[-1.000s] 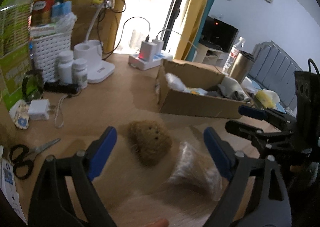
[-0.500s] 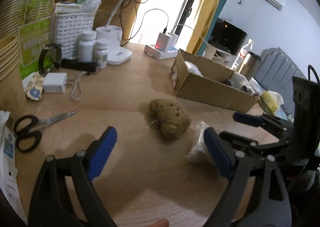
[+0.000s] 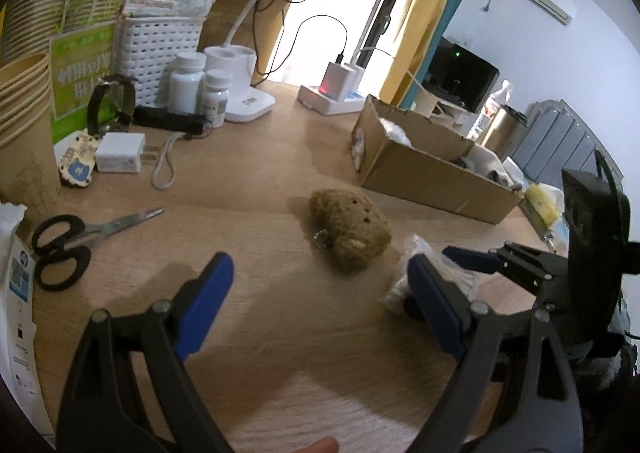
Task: Organize soft objects
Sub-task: 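Move the left gripper to the teddy bear while the right gripper approaches the cotton-swab bag, then grasp the teddy bear with the left gripper while the right gripper grasps the cotton-swab bag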
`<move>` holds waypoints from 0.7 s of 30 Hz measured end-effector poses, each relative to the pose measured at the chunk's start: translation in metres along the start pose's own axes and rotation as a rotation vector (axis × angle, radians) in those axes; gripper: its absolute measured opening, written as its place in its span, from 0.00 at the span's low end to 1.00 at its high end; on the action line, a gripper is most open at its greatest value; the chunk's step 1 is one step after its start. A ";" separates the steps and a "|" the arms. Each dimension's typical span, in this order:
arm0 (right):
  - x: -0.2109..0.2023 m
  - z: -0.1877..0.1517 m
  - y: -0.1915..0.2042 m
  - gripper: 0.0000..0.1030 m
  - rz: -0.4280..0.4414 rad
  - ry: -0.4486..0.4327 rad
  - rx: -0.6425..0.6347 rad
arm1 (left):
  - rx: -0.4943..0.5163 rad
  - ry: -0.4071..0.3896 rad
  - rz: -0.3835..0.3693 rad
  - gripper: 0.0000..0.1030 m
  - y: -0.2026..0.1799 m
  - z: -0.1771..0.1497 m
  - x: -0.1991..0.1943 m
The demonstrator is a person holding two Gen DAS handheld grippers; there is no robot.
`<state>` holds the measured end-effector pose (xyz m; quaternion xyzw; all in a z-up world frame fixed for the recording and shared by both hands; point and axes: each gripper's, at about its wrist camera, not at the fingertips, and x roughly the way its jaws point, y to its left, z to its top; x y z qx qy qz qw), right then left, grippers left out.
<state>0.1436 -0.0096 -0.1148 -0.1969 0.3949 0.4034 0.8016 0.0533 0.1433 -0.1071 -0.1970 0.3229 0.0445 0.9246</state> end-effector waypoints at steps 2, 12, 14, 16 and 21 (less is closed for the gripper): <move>0.001 -0.001 -0.004 0.73 -0.004 -0.001 0.012 | -0.001 0.004 0.001 0.87 -0.001 0.001 0.002; -0.003 -0.004 -0.037 0.54 -0.047 -0.024 0.070 | 0.025 0.049 0.007 0.87 -0.013 0.006 0.020; -0.005 -0.005 -0.044 0.53 -0.050 -0.028 0.082 | 0.031 0.062 0.010 0.87 -0.017 0.008 0.025; -0.007 -0.007 -0.051 0.52 -0.053 -0.032 0.096 | 0.043 0.073 0.014 0.87 -0.023 0.010 0.031; -0.021 -0.013 -0.071 0.50 -0.062 -0.069 0.123 | 0.074 0.098 0.033 0.87 -0.038 0.019 0.048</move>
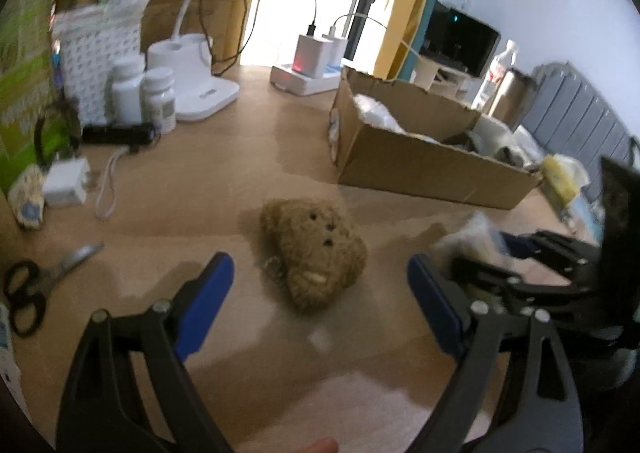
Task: Organize soft objects
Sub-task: 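Grasp the teddy bear with the left gripper while the right gripper grasps the cotton-swab bag, then carry the teddy bear and cotton-swab bag in both grippers over the box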
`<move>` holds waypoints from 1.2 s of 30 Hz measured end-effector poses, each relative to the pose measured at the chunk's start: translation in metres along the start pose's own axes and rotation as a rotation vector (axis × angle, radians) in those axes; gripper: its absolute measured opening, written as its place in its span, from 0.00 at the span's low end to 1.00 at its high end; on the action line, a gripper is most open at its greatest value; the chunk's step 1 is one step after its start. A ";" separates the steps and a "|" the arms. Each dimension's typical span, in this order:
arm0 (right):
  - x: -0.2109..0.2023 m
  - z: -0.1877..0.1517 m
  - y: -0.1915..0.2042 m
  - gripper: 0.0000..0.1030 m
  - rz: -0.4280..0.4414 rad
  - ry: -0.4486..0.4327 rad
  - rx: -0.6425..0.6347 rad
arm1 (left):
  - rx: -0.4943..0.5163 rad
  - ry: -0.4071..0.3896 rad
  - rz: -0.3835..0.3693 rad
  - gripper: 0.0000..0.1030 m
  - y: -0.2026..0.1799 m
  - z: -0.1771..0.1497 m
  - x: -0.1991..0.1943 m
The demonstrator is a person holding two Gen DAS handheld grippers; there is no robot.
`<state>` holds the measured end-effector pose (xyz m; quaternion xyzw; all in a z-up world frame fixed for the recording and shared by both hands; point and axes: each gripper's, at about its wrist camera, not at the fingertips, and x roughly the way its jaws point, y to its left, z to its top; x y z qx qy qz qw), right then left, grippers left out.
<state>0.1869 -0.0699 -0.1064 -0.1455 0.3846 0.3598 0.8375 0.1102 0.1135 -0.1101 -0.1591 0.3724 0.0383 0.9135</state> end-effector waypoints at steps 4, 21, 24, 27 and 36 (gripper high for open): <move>-0.006 -0.002 -0.016 0.50 -0.009 -0.010 0.034 | 0.063 0.017 0.050 0.87 -0.015 0.009 0.012; -0.014 -0.001 -0.036 0.50 0.007 -0.048 0.080 | 0.124 0.115 0.065 0.51 -0.023 0.023 0.054; -0.016 0.000 -0.036 0.50 0.010 -0.054 0.076 | 0.146 0.126 0.048 0.48 -0.027 0.024 0.054; -0.022 0.001 -0.034 0.50 0.012 -0.068 0.064 | 0.161 0.128 0.025 0.47 -0.032 0.022 0.051; -0.033 0.003 -0.027 0.50 0.005 -0.090 0.046 | 0.190 0.067 -0.022 0.47 -0.048 0.027 0.028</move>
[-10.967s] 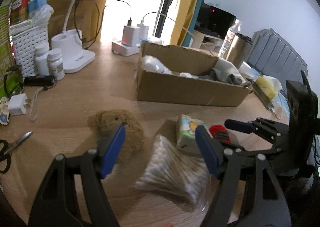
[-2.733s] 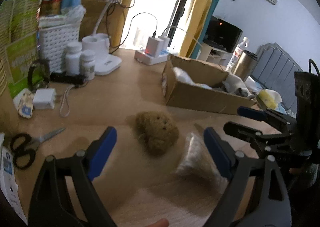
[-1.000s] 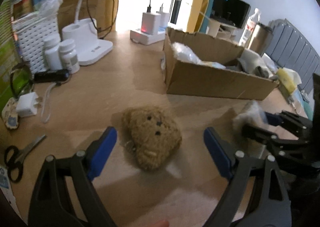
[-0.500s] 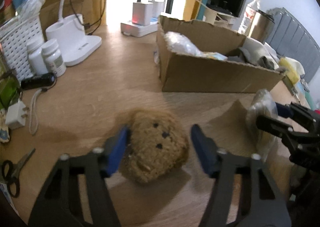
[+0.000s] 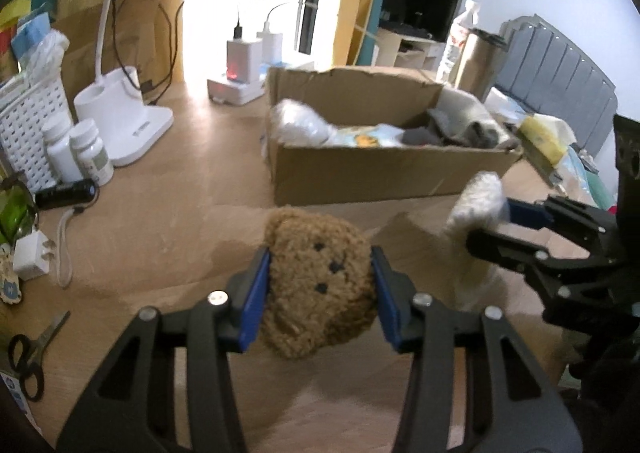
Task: Organize soft objects
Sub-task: 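Carry the teddy bear and cotton-swab bag in both grippers over the box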
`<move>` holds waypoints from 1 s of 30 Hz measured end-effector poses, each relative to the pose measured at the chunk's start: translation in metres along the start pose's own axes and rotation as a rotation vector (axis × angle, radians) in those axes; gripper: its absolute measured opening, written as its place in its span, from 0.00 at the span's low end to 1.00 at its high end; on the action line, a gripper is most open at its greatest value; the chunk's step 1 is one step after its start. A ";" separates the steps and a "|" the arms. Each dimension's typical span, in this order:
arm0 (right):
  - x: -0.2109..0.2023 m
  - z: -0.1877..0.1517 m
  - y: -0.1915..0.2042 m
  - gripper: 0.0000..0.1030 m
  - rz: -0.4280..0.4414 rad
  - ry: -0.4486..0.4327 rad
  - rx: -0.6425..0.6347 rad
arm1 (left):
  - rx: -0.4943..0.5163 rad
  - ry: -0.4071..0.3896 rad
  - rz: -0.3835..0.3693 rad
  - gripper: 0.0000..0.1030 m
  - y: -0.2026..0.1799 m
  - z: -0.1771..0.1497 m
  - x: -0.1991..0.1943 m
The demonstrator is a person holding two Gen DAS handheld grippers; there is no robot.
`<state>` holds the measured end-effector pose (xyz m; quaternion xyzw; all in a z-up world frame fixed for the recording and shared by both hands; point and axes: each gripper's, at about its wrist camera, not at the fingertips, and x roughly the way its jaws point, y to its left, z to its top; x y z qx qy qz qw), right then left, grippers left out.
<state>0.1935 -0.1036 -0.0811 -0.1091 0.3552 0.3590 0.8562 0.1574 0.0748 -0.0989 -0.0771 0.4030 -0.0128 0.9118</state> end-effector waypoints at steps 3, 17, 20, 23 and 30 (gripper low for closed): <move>-0.006 0.001 0.002 0.50 -0.006 -0.011 -0.005 | 0.007 -0.019 -0.017 0.47 -0.006 0.002 -0.008; -0.031 0.010 0.004 0.49 -0.042 -0.057 -0.024 | 0.028 -0.104 -0.024 0.47 -0.020 0.011 -0.036; -0.038 0.013 0.003 0.49 -0.048 -0.068 -0.030 | 0.030 -0.121 -0.028 0.47 -0.023 0.014 -0.043; -0.044 0.016 0.002 0.49 -0.055 -0.082 -0.032 | 0.033 -0.136 -0.032 0.48 -0.026 0.017 -0.048; -0.056 0.022 -0.002 0.49 -0.076 -0.103 -0.033 | 0.042 -0.177 -0.038 0.48 -0.032 0.027 -0.061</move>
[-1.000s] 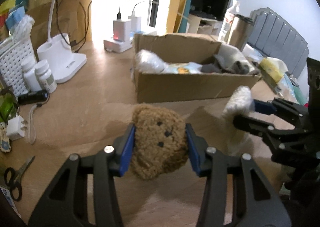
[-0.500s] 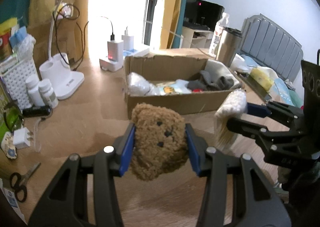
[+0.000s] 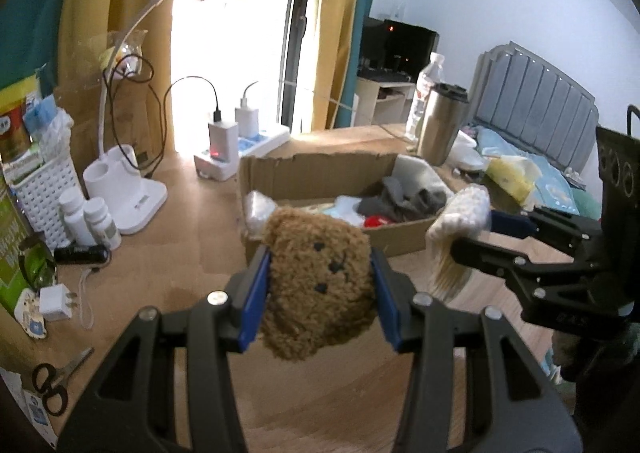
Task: Organize soft objects
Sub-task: 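Carry the teddy bear and cotton-swab bag in both grippers over the box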
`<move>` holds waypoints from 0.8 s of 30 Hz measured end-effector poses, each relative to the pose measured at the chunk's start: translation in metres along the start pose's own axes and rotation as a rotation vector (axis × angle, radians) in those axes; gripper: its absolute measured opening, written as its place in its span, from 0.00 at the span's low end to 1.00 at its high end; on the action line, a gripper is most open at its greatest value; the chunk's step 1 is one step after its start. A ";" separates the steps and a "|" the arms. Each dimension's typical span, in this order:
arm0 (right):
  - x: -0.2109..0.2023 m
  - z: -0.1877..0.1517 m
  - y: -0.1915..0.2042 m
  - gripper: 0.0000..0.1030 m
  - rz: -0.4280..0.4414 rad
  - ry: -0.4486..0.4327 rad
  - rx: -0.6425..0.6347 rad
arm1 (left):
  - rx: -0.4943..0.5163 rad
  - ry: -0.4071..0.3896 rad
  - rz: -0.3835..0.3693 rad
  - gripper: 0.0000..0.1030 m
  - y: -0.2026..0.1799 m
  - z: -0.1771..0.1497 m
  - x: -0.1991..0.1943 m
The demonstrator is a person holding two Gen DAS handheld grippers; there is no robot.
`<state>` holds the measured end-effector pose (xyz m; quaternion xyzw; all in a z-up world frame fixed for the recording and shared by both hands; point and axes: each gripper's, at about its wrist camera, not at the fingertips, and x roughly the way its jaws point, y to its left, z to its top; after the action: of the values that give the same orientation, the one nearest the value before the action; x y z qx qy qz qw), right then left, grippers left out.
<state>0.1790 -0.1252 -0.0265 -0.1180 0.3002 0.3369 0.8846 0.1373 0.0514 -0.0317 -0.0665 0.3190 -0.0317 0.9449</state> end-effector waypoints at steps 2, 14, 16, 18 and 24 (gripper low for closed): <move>-0.003 0.001 -0.002 0.49 -0.004 -0.005 0.000 | 0.002 -0.008 -0.001 0.48 -0.001 0.003 -0.002; -0.004 0.015 -0.006 0.49 -0.027 -0.013 -0.010 | -0.012 -0.039 -0.030 0.48 0.000 0.016 -0.004; -0.003 0.018 -0.007 0.49 -0.027 -0.016 -0.011 | -0.013 -0.043 -0.031 0.48 0.002 0.018 -0.003; -0.002 0.022 -0.007 0.49 -0.026 -0.019 -0.014 | -0.016 -0.048 -0.030 0.48 0.003 0.021 -0.003; 0.002 0.033 -0.011 0.49 -0.024 -0.029 -0.018 | -0.013 -0.056 -0.029 0.48 0.007 0.033 0.002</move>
<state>0.2022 -0.1191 -0.0015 -0.1244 0.2829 0.3306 0.8917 0.1588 0.0618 -0.0082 -0.0782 0.2917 -0.0413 0.9524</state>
